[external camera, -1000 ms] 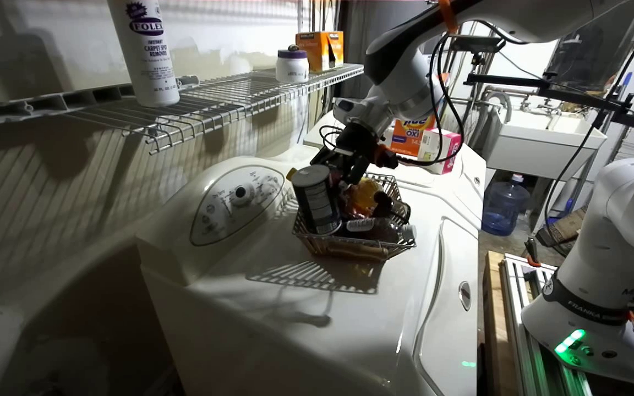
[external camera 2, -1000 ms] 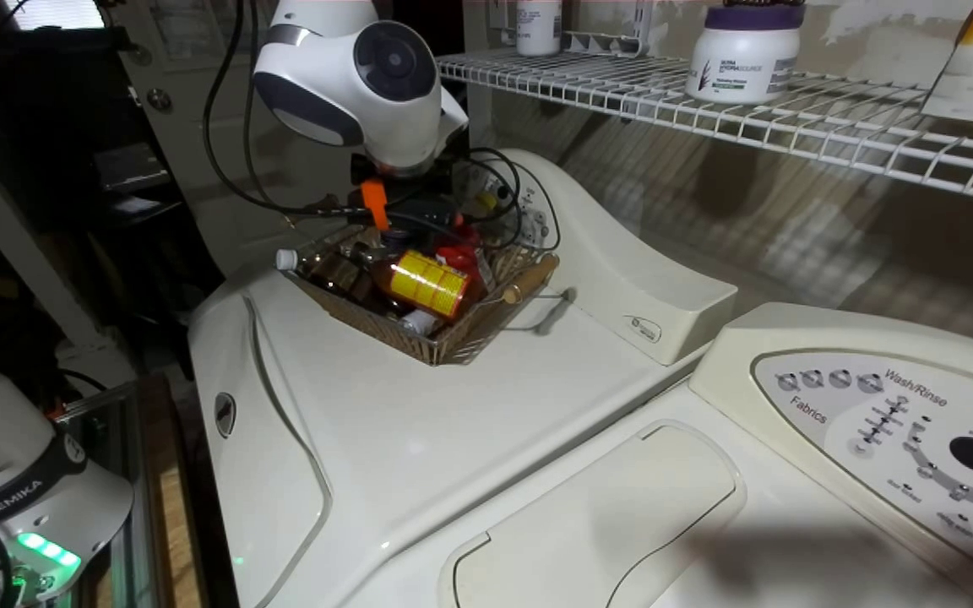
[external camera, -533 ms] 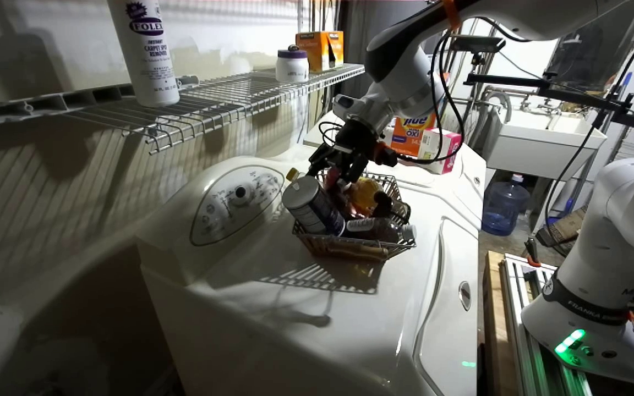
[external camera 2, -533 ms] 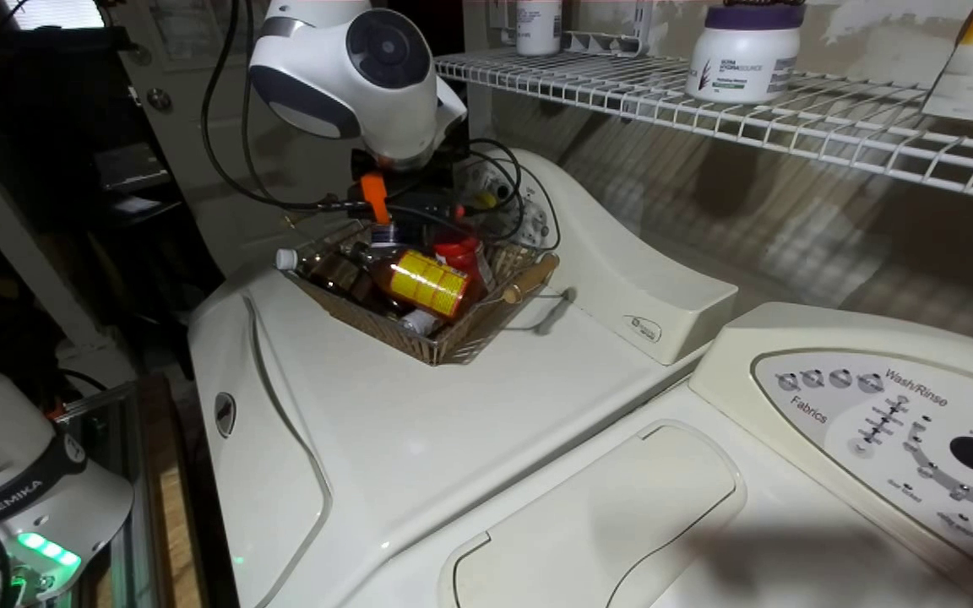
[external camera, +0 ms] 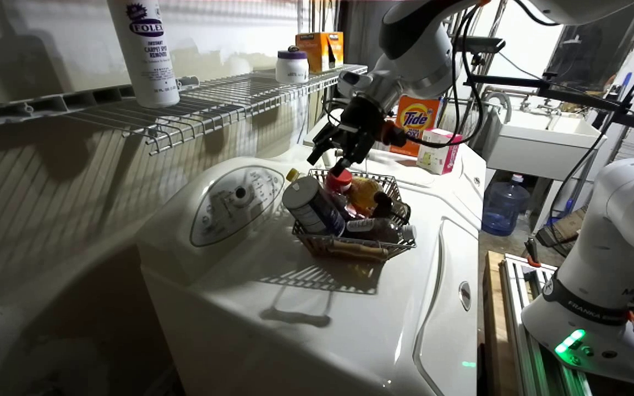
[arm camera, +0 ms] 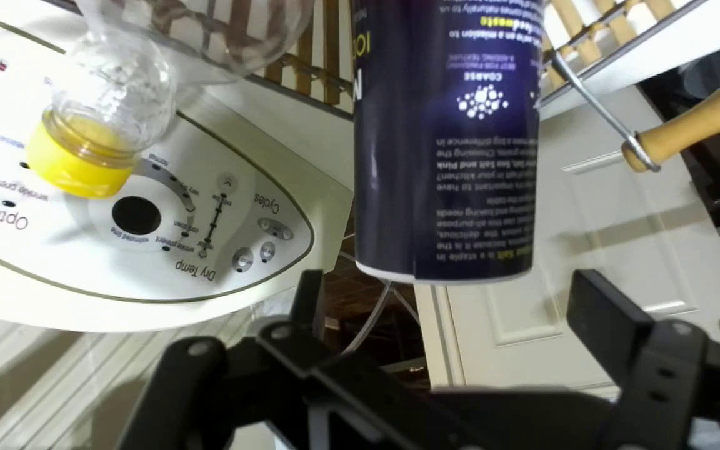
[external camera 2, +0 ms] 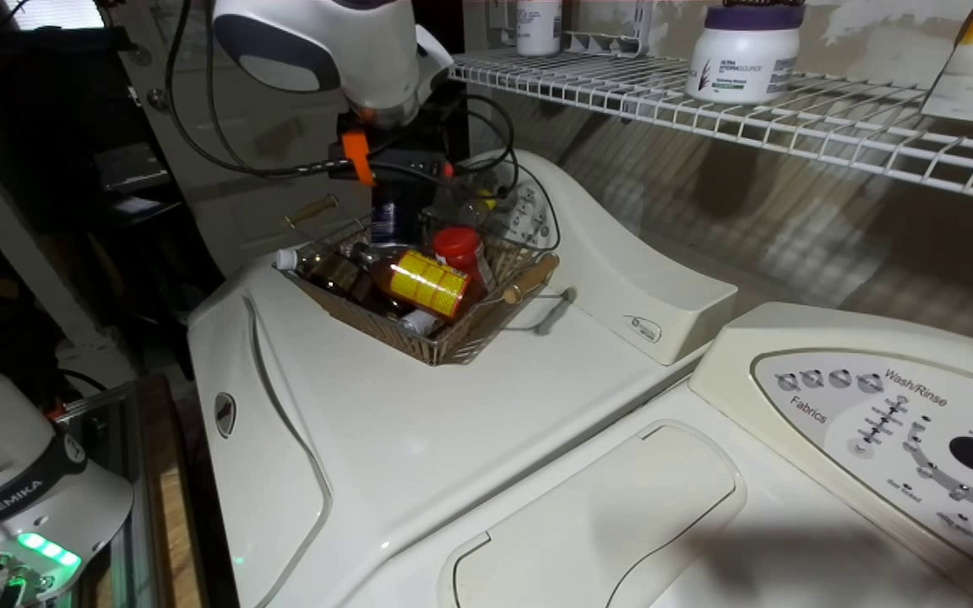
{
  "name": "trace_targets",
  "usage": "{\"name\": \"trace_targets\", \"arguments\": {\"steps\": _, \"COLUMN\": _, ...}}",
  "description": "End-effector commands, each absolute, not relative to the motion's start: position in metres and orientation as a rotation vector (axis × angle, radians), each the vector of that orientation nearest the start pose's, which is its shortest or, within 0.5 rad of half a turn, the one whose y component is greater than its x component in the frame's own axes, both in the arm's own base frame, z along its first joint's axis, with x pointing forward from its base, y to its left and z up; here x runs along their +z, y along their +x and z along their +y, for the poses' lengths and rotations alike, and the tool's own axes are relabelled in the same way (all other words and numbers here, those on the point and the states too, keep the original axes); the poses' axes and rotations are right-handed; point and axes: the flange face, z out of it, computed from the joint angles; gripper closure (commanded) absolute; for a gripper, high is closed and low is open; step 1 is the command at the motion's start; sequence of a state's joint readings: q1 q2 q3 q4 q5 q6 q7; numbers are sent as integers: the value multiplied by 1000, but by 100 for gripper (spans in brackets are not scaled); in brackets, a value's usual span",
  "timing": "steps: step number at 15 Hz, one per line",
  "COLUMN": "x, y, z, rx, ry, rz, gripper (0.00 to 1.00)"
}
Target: Pick up the black container on the bottom shelf and put it in the basket.
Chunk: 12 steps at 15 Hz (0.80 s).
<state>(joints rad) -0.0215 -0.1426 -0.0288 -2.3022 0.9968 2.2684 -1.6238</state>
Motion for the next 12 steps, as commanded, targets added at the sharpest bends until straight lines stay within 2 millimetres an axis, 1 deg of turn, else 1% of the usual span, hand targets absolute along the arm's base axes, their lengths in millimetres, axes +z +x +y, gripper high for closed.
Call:
{"name": "trace_targets", "arguments": {"steps": 1, "x": 456, "y": 491, "z": 10, "rx": -848, "ry": -2369, "rz": -1073, "gripper": 0}}
{"name": "trace_targets", "arguments": {"steps": 3, "x": 472, "y": 487, "z": 19, "rx": -814, "ry": -2388, "rz": -1008, "gripper": 0}}
{"name": "trace_targets", "arguments": {"steps": 4, "x": 479, "y": 484, "z": 25, "rx": -765, "ry": -2410, "rz": -957, "gripper": 0}}
{"name": "trace_targets", "arguments": {"steps": 6, "x": 490, "y": 479, "z": 32, "rx": -696, "ry": -2420, "rz": -921, "gripper": 0}}
{"name": "trace_targets", "arguments": {"steps": 9, "x": 504, "y": 470, "z": 40, "rx": -609, "ry": -2473, "rz": -859, "gripper": 0}}
{"name": "trace_targets", "arguments": {"steps": 12, "x": 512, "y": 465, "z": 46, "rx": -533, "ry": -2541, "rz": -816, "gripper": 0}}
